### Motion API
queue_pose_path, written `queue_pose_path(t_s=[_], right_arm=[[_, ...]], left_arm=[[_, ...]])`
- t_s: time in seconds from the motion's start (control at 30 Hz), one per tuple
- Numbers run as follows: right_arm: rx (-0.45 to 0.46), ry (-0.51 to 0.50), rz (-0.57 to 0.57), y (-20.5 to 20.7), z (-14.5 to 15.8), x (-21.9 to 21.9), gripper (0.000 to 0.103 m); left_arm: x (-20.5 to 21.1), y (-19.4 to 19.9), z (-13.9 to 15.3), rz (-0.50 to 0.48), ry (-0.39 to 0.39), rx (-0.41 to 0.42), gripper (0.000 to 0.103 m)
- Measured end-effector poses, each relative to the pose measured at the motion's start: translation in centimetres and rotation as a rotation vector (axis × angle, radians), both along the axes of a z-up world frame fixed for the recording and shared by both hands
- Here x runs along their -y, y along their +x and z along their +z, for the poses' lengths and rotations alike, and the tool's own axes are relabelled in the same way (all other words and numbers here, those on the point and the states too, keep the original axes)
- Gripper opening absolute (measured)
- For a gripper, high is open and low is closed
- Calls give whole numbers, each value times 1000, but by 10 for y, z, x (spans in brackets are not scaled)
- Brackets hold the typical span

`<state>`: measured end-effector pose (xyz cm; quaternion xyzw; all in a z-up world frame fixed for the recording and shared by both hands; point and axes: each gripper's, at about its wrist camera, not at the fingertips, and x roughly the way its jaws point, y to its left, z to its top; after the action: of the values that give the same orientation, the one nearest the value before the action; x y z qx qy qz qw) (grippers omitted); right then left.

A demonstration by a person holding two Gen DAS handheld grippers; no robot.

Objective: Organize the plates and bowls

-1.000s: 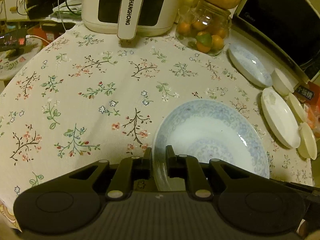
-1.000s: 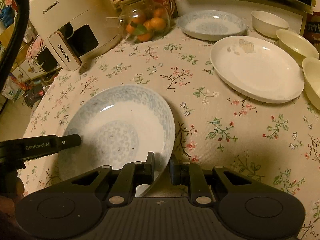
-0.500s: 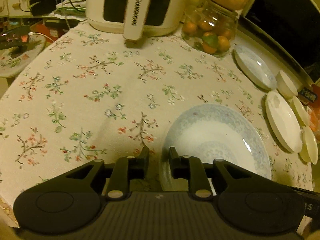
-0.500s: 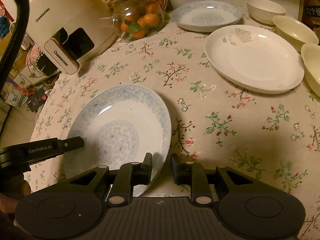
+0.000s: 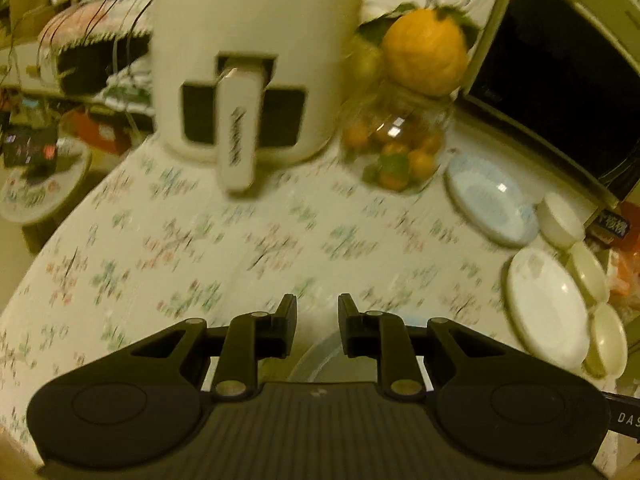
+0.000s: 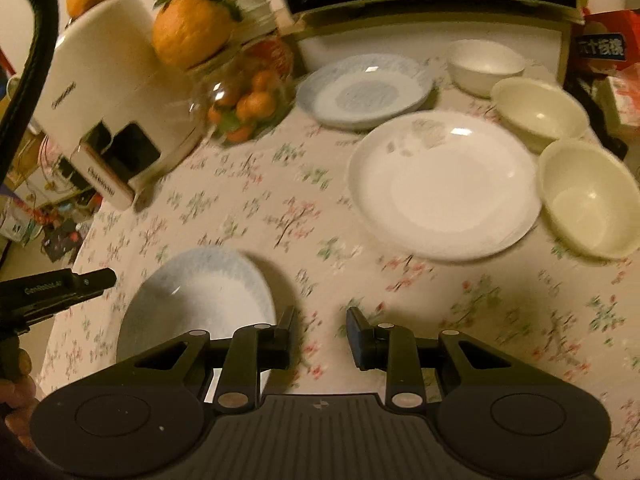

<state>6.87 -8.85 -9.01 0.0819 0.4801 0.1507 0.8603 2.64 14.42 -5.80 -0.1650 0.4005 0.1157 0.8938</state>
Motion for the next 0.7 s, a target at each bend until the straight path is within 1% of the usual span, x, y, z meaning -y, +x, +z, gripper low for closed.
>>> queue_pose_path(t_s=[0.13, 0.27, 0.37, 0.47, 0.57, 0.7], right_arm=[[30, -13, -32, 18, 11, 16, 32], [44, -5, -82, 44, 17, 35, 34], [43, 5, -108, 62, 20, 45, 34], [27, 3, -109, 77, 18, 45, 40], [23, -14, -110, 94, 17, 44, 40], [27, -39, -94, 117, 16, 41, 43]], left_arm=[[14, 26, 10, -29, -24, 27, 19], [30, 54, 10, -62, -35, 25, 19], [46, 75, 8, -91, -4, 29, 21], [60, 95, 4, -113, 34, 28, 22], [66, 116, -3, -124, 29, 9, 22], [69, 141, -9, -118, 41, 16, 22]])
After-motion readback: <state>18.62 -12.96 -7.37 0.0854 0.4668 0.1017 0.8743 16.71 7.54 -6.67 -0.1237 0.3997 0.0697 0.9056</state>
